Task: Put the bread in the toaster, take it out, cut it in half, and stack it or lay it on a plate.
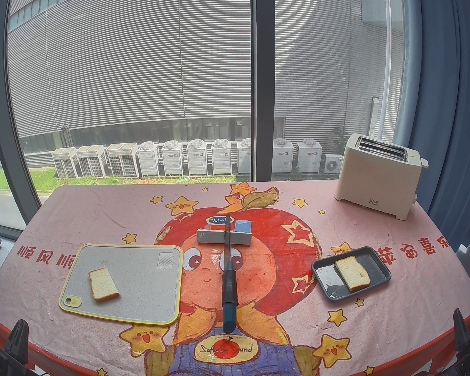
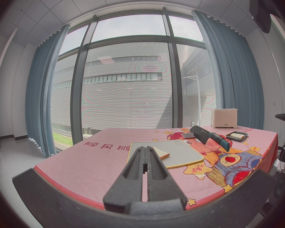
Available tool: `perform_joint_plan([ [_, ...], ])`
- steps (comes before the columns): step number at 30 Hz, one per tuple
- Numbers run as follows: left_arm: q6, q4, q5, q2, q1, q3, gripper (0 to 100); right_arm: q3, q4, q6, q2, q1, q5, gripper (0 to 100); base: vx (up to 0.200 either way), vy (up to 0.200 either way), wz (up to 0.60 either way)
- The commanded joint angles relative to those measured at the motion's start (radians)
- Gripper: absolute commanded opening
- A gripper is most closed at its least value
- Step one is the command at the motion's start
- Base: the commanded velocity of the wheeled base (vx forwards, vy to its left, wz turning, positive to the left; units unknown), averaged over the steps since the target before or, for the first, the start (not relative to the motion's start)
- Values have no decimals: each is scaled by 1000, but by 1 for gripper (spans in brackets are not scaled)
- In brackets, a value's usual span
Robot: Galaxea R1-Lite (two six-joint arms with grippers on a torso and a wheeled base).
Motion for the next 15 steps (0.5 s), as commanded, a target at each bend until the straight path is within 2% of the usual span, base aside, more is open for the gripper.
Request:
perform_joint_plan([
  [1, -1, 0, -1, -16, 0, 18, 0, 16, 0, 0, -16, 0, 1, 100, 0, 0, 0],
  [12, -2, 0, 1, -16, 0, 18, 0, 16, 0, 0, -16, 0, 2, 100, 0, 0, 0],
  [13, -1, 0, -2, -16, 0, 18, 100, 16, 0, 0, -16, 0, 2, 100, 0, 0, 0],
  [15, -1, 0, -2, -16, 0, 18, 100, 16, 0, 0, -16, 0, 2, 100, 0, 0, 0],
])
